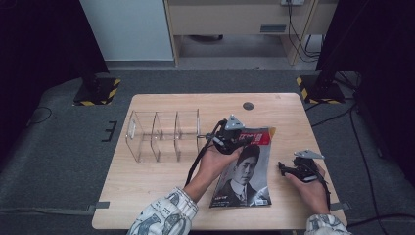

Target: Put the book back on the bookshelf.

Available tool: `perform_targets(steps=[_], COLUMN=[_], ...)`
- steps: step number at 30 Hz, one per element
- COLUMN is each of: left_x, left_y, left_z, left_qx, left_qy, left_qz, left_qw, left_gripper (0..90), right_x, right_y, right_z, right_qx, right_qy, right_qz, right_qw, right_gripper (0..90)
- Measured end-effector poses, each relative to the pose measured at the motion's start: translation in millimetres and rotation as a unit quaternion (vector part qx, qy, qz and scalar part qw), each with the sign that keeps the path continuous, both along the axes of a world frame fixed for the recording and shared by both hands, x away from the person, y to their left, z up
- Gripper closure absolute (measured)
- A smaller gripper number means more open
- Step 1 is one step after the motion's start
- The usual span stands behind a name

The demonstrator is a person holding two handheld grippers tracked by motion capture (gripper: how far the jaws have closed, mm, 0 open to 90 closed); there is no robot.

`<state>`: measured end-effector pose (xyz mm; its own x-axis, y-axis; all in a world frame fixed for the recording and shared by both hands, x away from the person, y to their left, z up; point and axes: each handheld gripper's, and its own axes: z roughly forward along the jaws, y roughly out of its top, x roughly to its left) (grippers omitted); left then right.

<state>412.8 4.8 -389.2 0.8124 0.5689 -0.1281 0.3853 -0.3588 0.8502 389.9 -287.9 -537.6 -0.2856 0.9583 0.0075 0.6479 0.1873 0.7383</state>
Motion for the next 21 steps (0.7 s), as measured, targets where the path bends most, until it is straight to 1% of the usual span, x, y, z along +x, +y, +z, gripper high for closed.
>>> perform_targets(steps=[1,2,6,7,11,16,17,20,21], left_x=[0.0,0.0,1.1,1.0,1.7,0.3,-0.6,-1.1,-1.8], left_y=[0.0,1.2,4.1,5.7,8.5,13.5,16.0,19.0,22.2], left_z=[0.0,2.5,9.5,13.0,17.8,27.5,31.6,35.7,40.1], left_qx=[0.0,-0.004,-0.009,-0.009,-0.014,-0.028,-0.031,-0.034,-0.04], left_qy=[0.0,-0.002,-0.007,-0.013,-0.019,-0.028,-0.03,-0.032,-0.035], left_qz=[0.0,0.001,0.003,0.003,0.005,0.007,0.009,0.01,0.01], left_qw=[1.0,1.0,0.9999,0.9999,0.9997,0.9992,0.999,0.9989,0.9985], left_gripper=[87.0,87.0,87.0,87.0,87.0,87.0,87.0,87.0,87.0], right_x=[0.0,0.1,0.1,0.0,0.5,0.4,0.4,0.3,0.3], right_y=[0.0,0.0,0.0,0.1,0.2,0.2,0.2,0.4,0.4], right_z=[0.0,0.0,0.0,0.0,-0.1,-0.1,0.0,0.0,0.0], right_qx=[0.0,0.0,0.0,-0.001,-0.002,-0.002,-0.002,-0.002,-0.002], right_qy=[0.0,0.0,0.0,0.0,-0.001,-0.002,-0.001,-0.001,-0.001], right_qz=[0.0,0.0,0.0,0.0,0.0,0.0,0.001,0.0,0.0], right_qw=[1.0,1.0,1.0,1.0,1.0,1.0,1.0,1.0,1.0], right_gripper=[23.2,23.2,23.2,23.2,23.2,23.4,23.4,23.6,23.6])
